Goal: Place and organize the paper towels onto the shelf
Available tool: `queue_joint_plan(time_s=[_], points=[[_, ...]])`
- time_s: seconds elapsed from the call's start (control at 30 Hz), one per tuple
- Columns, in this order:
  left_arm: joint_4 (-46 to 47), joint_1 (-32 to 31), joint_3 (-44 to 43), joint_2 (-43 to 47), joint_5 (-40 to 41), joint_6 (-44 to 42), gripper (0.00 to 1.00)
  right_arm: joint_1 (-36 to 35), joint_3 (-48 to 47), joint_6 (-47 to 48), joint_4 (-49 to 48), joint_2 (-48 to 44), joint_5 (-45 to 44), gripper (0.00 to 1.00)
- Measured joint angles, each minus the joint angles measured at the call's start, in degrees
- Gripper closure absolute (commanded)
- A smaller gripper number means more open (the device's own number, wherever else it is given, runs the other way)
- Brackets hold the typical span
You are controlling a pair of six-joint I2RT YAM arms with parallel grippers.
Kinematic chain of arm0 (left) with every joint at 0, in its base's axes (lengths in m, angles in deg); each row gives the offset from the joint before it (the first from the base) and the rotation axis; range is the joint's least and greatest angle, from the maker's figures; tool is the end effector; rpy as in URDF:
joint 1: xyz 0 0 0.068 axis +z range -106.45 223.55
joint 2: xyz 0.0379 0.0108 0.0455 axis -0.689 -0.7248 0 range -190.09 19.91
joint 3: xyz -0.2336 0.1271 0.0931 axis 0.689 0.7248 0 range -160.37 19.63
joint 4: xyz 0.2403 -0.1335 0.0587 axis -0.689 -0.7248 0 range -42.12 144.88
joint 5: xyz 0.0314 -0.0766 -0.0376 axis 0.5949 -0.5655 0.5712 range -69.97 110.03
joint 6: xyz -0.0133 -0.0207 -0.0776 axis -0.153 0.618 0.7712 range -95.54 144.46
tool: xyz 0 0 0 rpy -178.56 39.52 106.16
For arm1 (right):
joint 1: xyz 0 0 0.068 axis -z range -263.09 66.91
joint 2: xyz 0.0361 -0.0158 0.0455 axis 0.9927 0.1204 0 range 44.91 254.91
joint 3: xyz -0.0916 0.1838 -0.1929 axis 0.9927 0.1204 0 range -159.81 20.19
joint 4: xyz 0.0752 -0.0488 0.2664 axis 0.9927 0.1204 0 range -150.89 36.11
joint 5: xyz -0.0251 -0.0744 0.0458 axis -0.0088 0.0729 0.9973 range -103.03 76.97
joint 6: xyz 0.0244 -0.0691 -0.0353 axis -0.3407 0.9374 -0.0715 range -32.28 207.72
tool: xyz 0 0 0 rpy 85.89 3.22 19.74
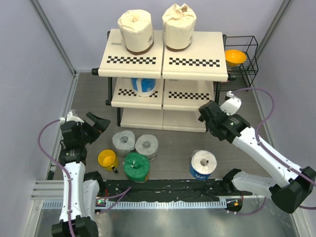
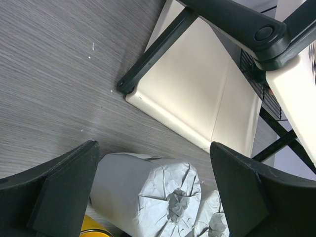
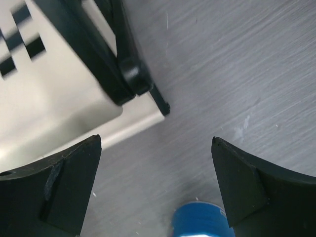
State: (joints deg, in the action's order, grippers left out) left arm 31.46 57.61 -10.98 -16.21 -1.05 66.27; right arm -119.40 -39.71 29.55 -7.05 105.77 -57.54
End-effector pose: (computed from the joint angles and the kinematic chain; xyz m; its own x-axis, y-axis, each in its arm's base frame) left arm 0.1926 0.0221 0.2411 -0.4023 -0.7420 -0.5364 -0.2542 0.6533 -0.7131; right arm 0.2110 0.0937 0.3061 -0.4293 0.4363 -0.7908 0.5084 0.8404 0.1877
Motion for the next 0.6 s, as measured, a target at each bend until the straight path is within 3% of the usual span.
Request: queue_joint_plan(time_s=[0.17, 0.47, 0.6], points=[[0.0, 0.0, 0.0, 0.0, 0.0, 0.0, 0.0, 0.1, -1.0, 1.3, 4.4, 1.4, 4.5, 0.01], [0.0, 0.0, 0.0, 0.0, 0.0, 0.0, 0.0, 0.0, -4.8, 0.6, 11.5, -5.4, 10.1, 0.05], [0.0, 0.0, 0.0, 0.0, 0.0, 0.0, 0.0, -5.1, -5.4, -1.2, 13.3, -4.2, 12.2, 0.05]])
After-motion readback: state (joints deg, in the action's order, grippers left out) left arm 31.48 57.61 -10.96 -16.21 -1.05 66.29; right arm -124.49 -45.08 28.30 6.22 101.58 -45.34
